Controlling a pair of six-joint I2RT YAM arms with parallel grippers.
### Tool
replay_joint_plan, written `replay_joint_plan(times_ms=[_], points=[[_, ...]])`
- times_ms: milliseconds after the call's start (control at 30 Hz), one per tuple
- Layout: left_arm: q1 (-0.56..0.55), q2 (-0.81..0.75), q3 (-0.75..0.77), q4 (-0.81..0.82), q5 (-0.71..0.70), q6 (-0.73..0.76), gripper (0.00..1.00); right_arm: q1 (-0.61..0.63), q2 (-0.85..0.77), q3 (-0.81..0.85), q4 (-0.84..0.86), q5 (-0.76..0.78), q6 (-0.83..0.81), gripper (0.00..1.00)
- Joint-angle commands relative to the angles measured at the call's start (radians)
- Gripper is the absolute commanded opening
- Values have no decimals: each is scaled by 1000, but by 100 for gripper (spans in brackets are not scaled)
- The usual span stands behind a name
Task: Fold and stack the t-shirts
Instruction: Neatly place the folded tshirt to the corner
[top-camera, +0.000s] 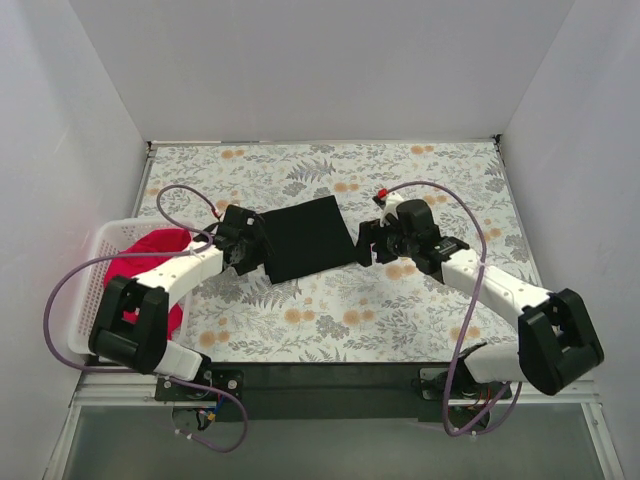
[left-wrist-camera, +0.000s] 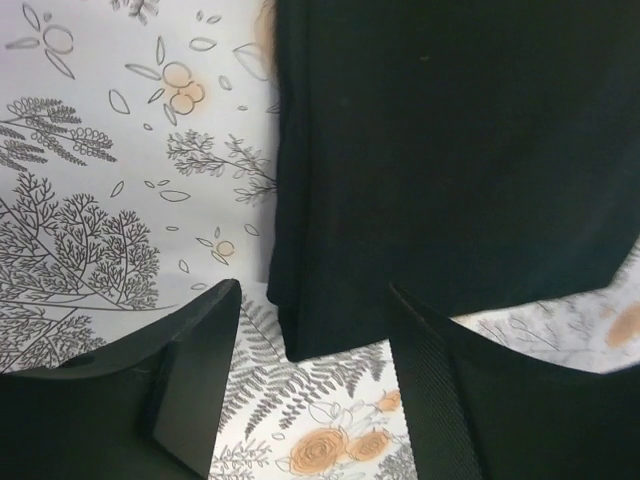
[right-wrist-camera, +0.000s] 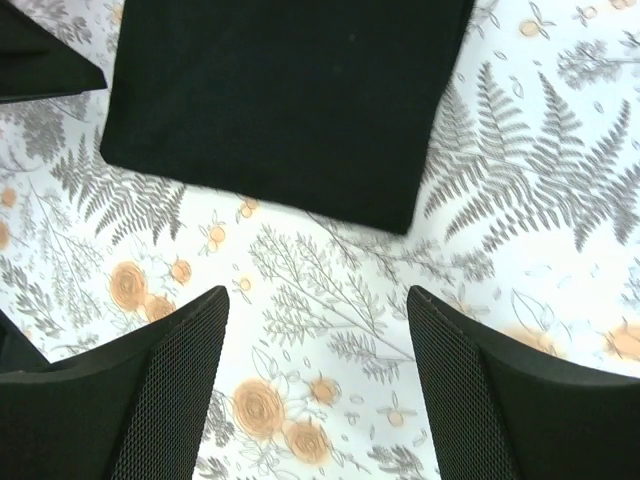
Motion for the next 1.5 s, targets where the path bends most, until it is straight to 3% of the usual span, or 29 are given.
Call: replay_joint_plan(times_ms=[0,233,333,367,400,600,867,900,967,1100,1200,1300,1467], points=[[-4,63,13,-15,-50,-64,55,-19,-99,-47,-66,57,-62,79],[-15,187,60,-6,-58,-61,36,-62,-191,-116,-75,81,-69,79],[-15,241,97,-15,-76,-58,19,-77,-194,-122,-77,77,-77,80],[-12,253,109,-24,-91,-58,7,-85,-194,-121,-80,72,-80,80],[-6,283,146,-49,-137,-56,0,-86,-193,-119,-80,68,-80,80],[160,408,335,-110,-160,7,0,-94,-199,-121,-80,65,-80,79],[309,659,793,-193,-246,143,0,-105,-228,-145,-80,62,-82,79],[320,673,823,-201,-246,145,4,-105,-233,-149,-80,55,-83,79],[343,701,893,-215,-230,140,20,-106,-242,-152,-84,48,-83,79],[343,631,874,-221,-154,95,47,-108,-268,-162,-95,49,-86,79],[324,513,773,-192,-105,68,51,-111,-285,-167,-95,45,-86,79],[239,410,685,-157,-134,103,52,-111,-299,-172,-95,37,-82,79],[-13,377,627,-147,-315,304,55,-114,-328,-181,-95,25,-80,79]])
